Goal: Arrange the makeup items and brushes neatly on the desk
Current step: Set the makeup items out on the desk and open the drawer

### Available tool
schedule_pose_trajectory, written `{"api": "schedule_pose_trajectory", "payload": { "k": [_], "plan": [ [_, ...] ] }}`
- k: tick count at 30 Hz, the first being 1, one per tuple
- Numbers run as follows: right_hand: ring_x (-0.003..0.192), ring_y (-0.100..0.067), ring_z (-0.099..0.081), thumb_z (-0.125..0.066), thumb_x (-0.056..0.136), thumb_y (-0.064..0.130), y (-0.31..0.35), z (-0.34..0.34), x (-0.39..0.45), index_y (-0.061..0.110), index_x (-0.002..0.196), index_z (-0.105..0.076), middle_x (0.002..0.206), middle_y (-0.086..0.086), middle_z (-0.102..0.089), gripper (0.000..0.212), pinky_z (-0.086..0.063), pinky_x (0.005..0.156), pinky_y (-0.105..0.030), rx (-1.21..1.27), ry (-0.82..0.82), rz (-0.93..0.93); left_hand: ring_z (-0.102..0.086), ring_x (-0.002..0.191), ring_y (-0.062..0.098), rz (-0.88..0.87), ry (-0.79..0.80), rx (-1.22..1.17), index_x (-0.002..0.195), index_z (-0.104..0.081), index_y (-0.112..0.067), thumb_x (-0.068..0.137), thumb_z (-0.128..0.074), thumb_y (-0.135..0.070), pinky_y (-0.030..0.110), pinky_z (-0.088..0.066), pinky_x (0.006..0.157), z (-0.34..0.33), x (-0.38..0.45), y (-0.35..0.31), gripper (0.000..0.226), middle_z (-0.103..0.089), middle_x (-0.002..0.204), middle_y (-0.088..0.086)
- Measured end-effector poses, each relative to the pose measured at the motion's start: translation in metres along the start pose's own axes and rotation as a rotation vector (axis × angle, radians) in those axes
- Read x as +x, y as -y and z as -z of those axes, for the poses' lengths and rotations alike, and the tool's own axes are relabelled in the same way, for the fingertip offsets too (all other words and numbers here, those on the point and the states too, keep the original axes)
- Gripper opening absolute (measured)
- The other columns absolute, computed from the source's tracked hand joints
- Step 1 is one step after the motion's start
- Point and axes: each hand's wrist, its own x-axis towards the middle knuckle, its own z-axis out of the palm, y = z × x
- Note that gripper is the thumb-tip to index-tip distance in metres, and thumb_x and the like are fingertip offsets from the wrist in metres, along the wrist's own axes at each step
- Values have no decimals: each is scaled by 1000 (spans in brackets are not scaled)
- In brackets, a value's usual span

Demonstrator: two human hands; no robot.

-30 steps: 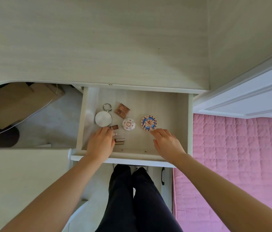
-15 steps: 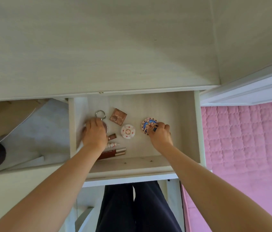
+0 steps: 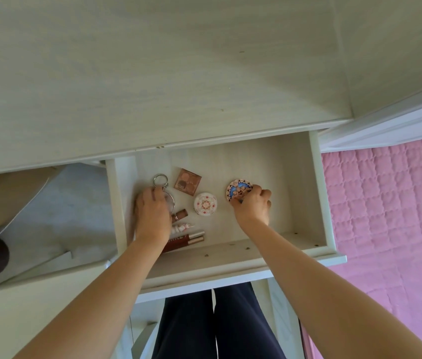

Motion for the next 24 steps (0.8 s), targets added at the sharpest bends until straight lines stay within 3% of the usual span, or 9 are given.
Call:
{"api": "schedule_pose_trajectory", "payload": {
  "k": [4, 8, 13, 17, 24],
  "plan": [
    [121, -35, -41, -67, 85, 18, 3, -1, -3, 4, 130, -34, 133, -17, -36, 57, -45, 89, -45, 45, -28, 37, -50, 109, 34, -29, -24, -65, 133, -43, -7, 75, -77, -8, 39, -44, 94, 0, -2, -1, 67, -40, 124, 14],
    [119, -35, -41, -65, 84, 7, 3, -6, -8, 6, 128, -32, 132, -18, -39, 55, -43, 95, -44, 54, -47, 81, -42, 116, 34, 16, -27, -186, 135, -40, -7, 71, -80, -10, 40, -39, 102, 0, -3, -1, 76, -34, 130, 16],
    [97, -35, -52, -61, 81, -5, 3, -8, -15, 13, 124, -33, 124, -15, -34, 55, -51, 79, -38, 159, -45, 82, -41, 116, 32, 96, -3, -362, 133, -44, -8, 69, -82, -12, 34, -36, 98, -1, -2, 0, 74, -43, 127, 17],
    [83, -25, -47, -56, 84, -6, 1, -7, -18, 13, 128, -37, 123, -13, -32, 52, -43, 74, -30, 208, -24, 88, -51, 108, 28, 130, 1, -532, 125, -53, -10, 67, -82, -10, 32, -41, 88, 5, 0, 0, 64, -55, 118, 11],
    [103, -31, -51, -51, 88, -1, 2, 9, -34, 9, 127, -38, 122, -17, -47, 42, -49, 87, -41, 224, -22, 86, -49, 101, 15, 203, 10, -810, 123, -53, -19, 68, -83, -19, 29, -43, 84, 29, -14, -1, 62, -56, 113, -3]
  ]
}}
